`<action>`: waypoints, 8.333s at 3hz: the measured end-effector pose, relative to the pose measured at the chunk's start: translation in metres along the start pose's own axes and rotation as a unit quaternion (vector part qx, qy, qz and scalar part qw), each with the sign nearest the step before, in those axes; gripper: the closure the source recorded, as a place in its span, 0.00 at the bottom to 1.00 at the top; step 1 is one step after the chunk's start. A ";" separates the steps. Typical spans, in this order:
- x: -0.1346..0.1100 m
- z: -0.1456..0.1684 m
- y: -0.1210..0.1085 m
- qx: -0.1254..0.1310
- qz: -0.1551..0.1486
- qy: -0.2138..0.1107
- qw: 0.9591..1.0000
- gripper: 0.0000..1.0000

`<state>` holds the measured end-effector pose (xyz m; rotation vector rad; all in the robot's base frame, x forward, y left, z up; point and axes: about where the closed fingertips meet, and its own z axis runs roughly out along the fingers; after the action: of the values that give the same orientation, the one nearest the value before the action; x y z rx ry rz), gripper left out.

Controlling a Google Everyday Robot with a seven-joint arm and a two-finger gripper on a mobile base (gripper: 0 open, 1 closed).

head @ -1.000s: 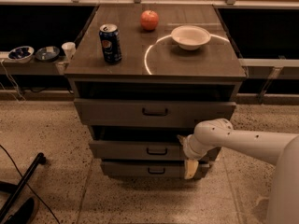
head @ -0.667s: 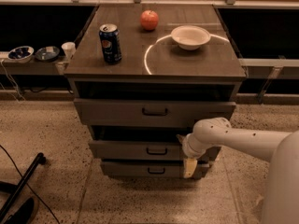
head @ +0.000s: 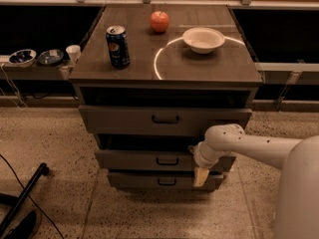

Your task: Open middle drawer

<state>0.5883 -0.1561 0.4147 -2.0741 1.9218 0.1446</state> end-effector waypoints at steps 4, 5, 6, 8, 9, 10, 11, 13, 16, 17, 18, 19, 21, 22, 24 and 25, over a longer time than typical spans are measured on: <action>0.008 -0.011 0.032 -0.031 -0.002 0.003 1.000 0.20; 0.000 -0.012 0.050 -0.048 -0.015 0.003 0.999 0.17; -0.011 -0.012 0.068 -0.062 -0.029 0.000 0.998 0.16; -0.027 -0.017 0.088 -0.087 -0.032 -0.016 0.996 0.17; -0.029 -0.018 0.093 -0.099 -0.028 -0.024 0.994 0.17; -0.029 -0.018 0.102 -0.113 -0.023 -0.031 0.993 0.18; -0.028 -0.021 0.109 -0.122 -0.017 -0.035 0.992 0.21; -0.025 -0.028 0.114 -0.135 -0.004 -0.038 0.990 0.35; 0.000 -0.065 0.075 -0.073 0.028 -0.021 0.997 0.00; 0.010 -0.082 0.059 -0.049 0.042 -0.022 0.998 0.19; 0.006 -0.085 0.037 -0.028 0.050 -0.025 0.998 0.42; -0.004 -0.075 0.020 -0.016 0.043 -0.022 0.999 0.65; -0.020 -0.033 0.004 -0.011 0.036 -0.012 0.999 1.00; -0.020 -0.005 0.005 -0.017 0.040 0.002 0.999 1.00; -0.015 0.014 0.017 -0.025 0.053 0.006 0.998 1.00; -0.017 0.014 0.036 -0.033 0.056 0.009 0.998 1.00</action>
Offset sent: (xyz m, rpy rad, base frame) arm -0.0043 -0.0061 0.0065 -0.0133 0.0246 0.0002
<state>0.5532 -0.1375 0.4006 -2.0141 2.0723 0.2175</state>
